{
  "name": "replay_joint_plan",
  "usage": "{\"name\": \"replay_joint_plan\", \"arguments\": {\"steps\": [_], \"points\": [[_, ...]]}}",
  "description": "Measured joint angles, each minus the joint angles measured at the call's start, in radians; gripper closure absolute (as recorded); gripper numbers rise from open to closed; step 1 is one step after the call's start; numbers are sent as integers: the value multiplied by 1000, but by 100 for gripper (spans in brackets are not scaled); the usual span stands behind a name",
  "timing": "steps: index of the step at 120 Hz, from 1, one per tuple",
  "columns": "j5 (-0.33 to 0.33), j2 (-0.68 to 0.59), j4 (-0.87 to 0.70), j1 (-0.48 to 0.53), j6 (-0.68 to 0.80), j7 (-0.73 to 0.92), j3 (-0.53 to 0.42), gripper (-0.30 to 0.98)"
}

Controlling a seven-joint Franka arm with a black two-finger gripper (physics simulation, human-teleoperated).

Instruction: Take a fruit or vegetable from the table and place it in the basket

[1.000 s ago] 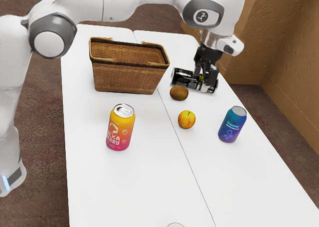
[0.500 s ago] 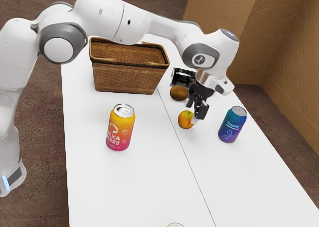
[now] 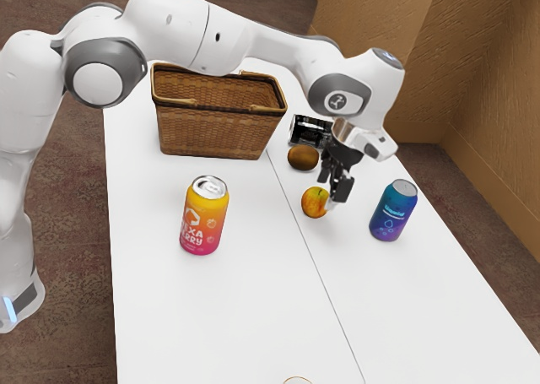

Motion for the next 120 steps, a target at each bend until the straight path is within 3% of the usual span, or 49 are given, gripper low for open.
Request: {"name": "replay_joint_plan", "arguments": {"steps": [120], "points": [[-22, 42, -82, 13, 77, 65, 42, 0]]}}
